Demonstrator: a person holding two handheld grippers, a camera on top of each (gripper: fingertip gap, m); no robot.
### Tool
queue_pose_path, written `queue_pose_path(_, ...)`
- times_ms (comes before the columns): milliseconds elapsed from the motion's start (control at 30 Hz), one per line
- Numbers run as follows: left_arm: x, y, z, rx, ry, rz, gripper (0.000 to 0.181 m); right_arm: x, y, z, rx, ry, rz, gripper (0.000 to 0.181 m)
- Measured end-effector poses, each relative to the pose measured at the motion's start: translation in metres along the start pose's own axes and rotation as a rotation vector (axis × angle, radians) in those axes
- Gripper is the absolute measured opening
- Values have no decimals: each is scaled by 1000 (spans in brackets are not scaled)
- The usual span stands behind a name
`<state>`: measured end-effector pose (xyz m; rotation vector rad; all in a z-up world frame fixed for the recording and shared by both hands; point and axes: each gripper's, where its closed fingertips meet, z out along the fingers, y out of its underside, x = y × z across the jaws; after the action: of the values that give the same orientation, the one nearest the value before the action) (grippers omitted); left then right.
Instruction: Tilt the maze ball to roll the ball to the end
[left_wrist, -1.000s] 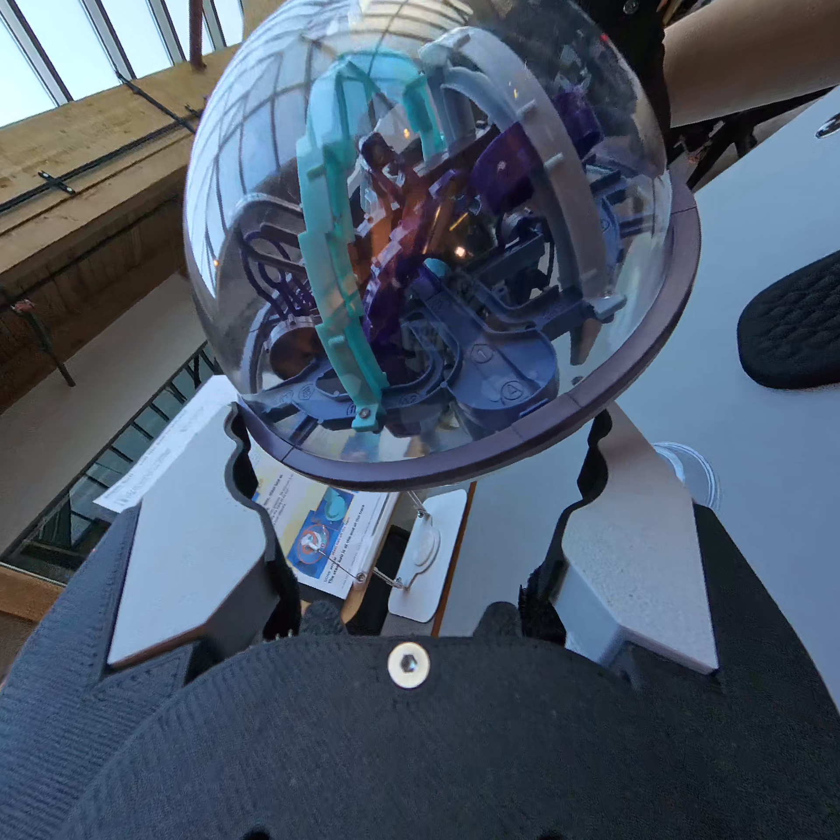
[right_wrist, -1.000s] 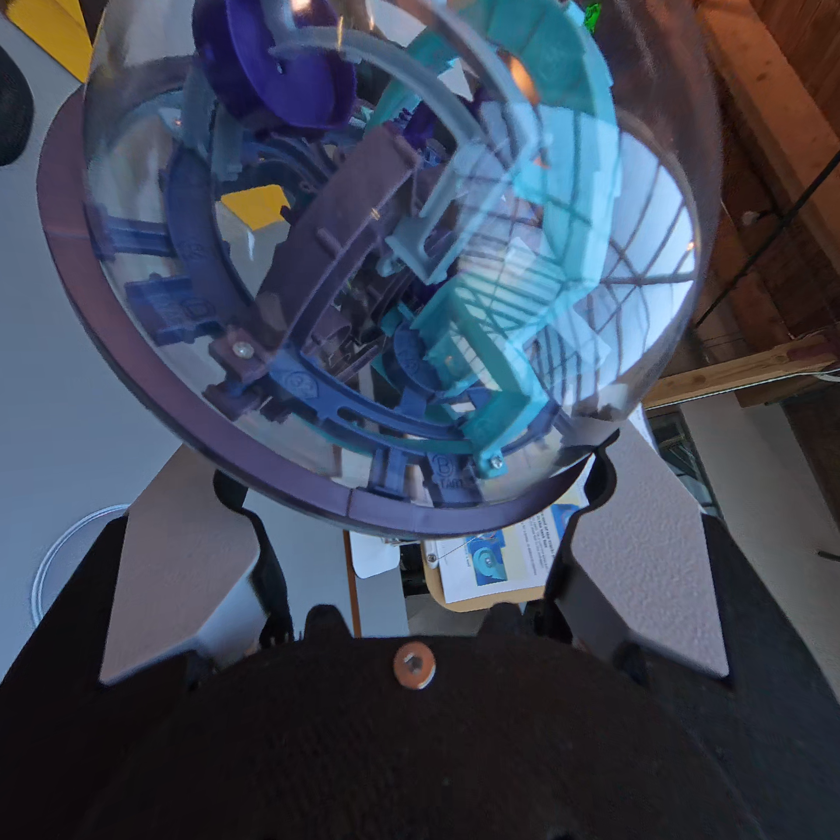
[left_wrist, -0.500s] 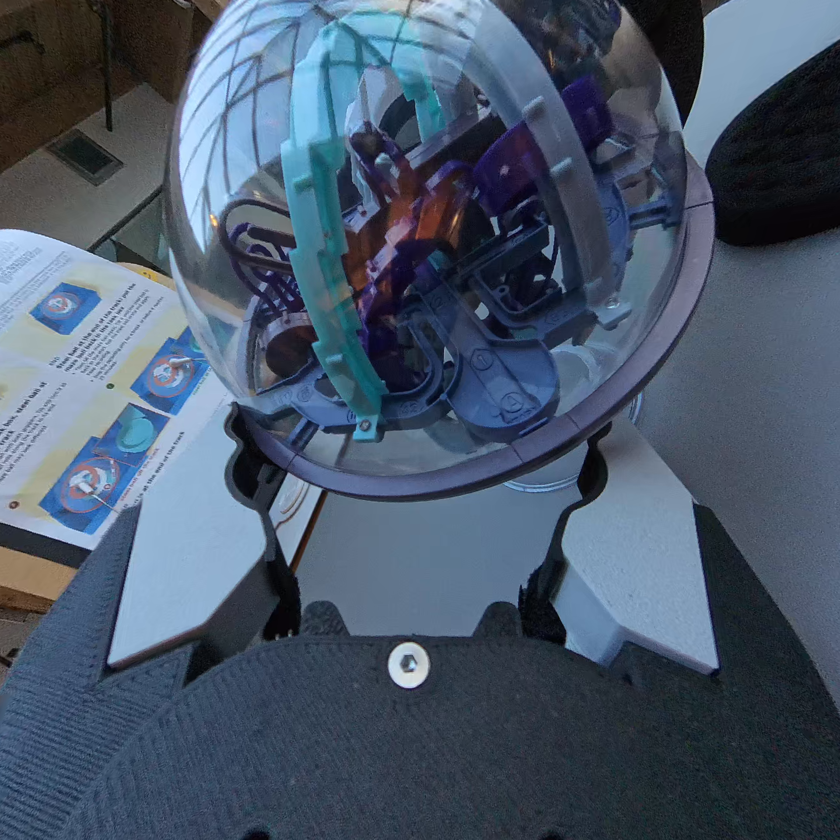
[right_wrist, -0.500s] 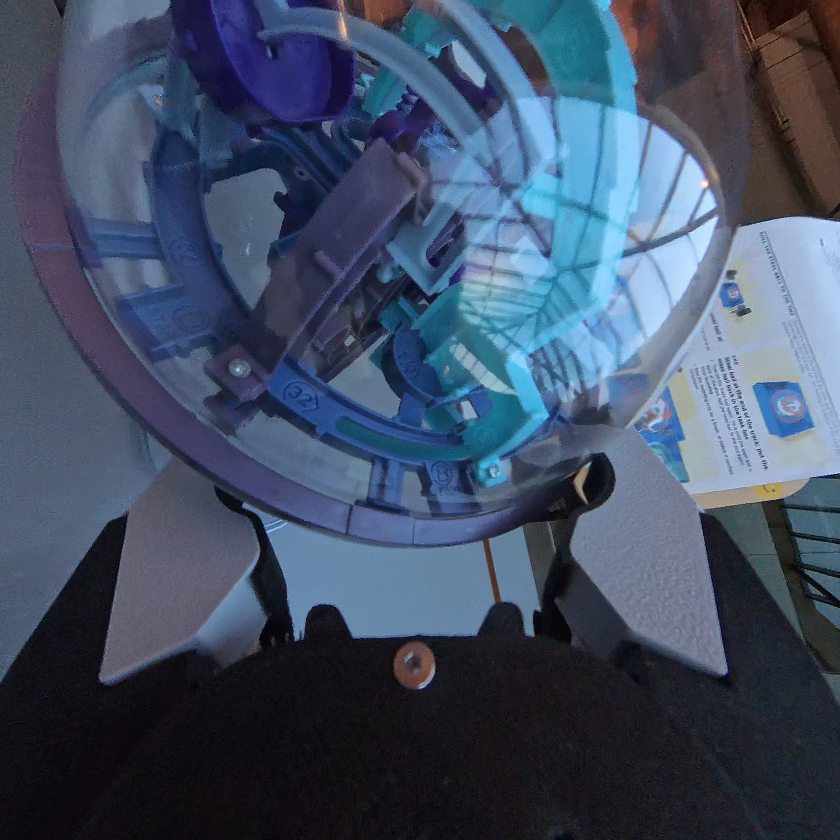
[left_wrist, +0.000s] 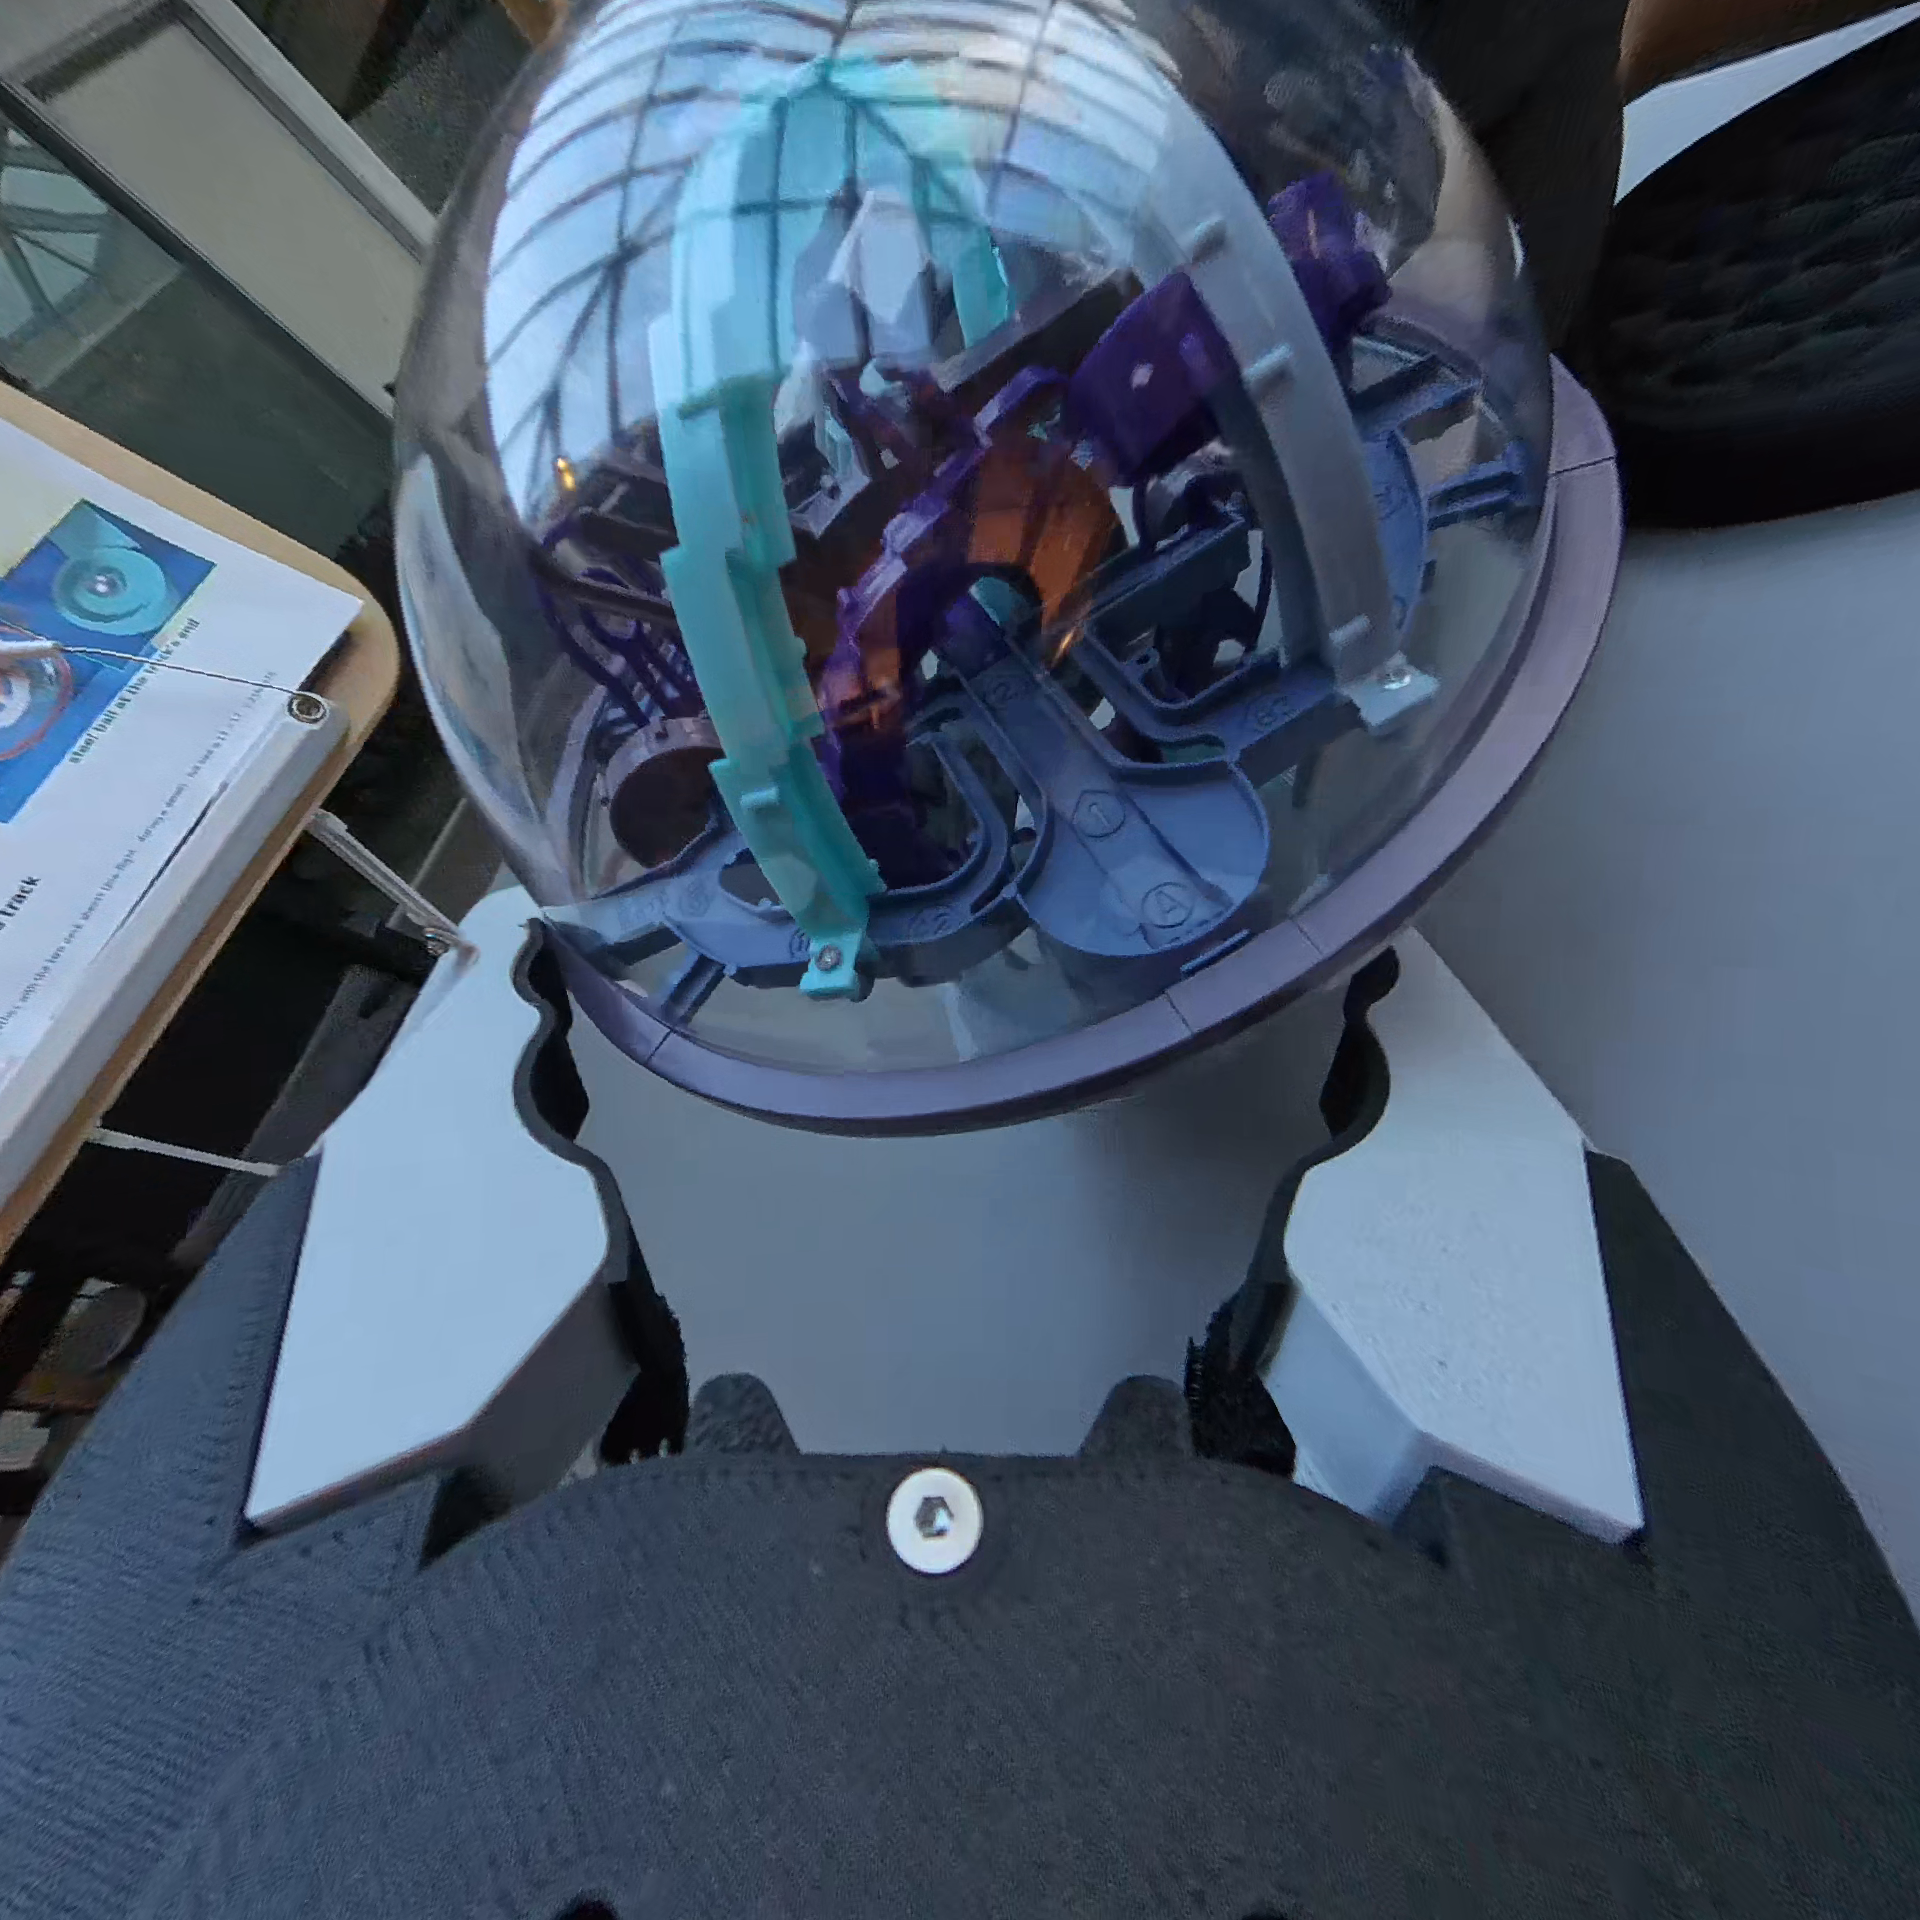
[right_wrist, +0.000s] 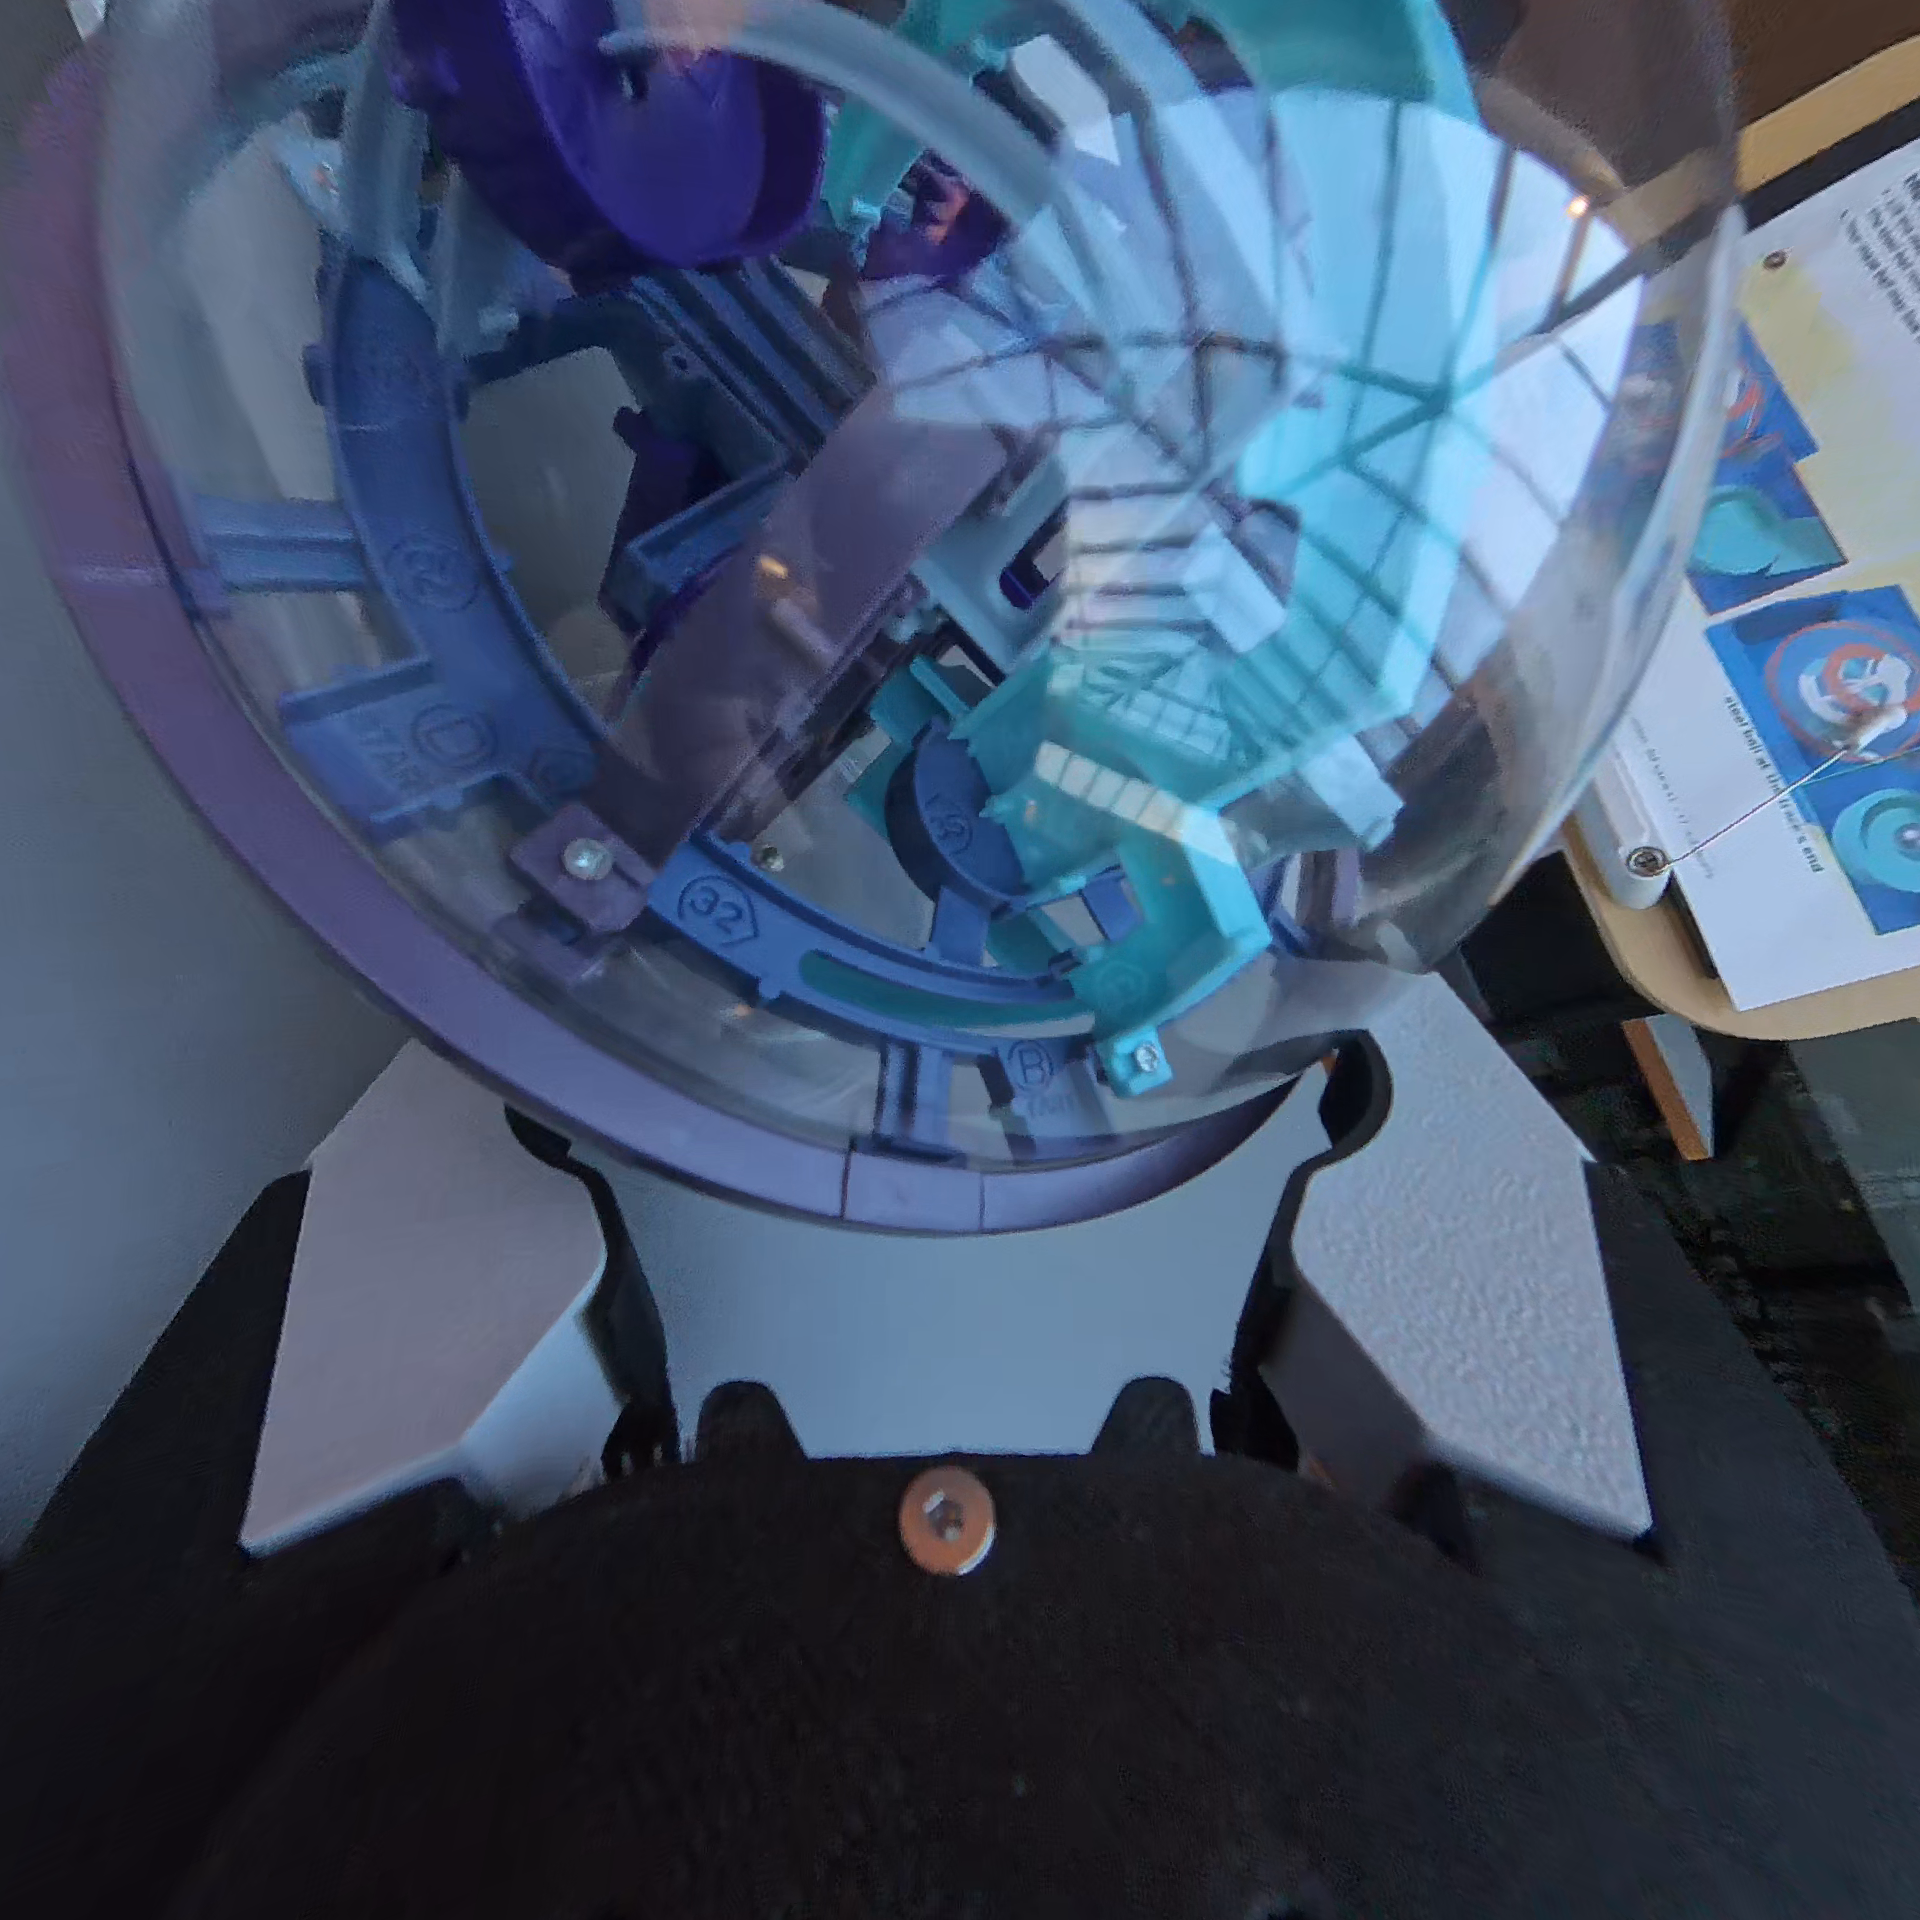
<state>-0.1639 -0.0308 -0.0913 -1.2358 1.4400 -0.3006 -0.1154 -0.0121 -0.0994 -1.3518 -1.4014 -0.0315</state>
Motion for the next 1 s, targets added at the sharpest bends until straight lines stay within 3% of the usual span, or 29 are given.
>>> queue_pose_path(267,-1,3,0,0,-3,-65,143,2,6,-8,-20,-17,16,137)
queue_pose_path(367,-5,5,-8,9,2,-139,131,0,8,-19,-25,-50,53,134)
queue_pose_path(433,-8,1,-19,50,-5,-171,122,-8,14,-27,-36,-120,95,131)
queue_pose_path(567,-5,-6,-35,78,12,-230,121,-11,8,-37,64,-220,267,124)
queue_pose_path(700,-6,-18,-43,82,47,-433,130,-14,13,-37,84,-322,413,125)
queue_pose_path(867,-21,-33,-54,117,-1,-776,126,0,9,-41,212,-433,654,133)
queue_pose_path(1000,-11,-34,-44,75,17,-834,123,1,2,-31,279,-567,788,135)
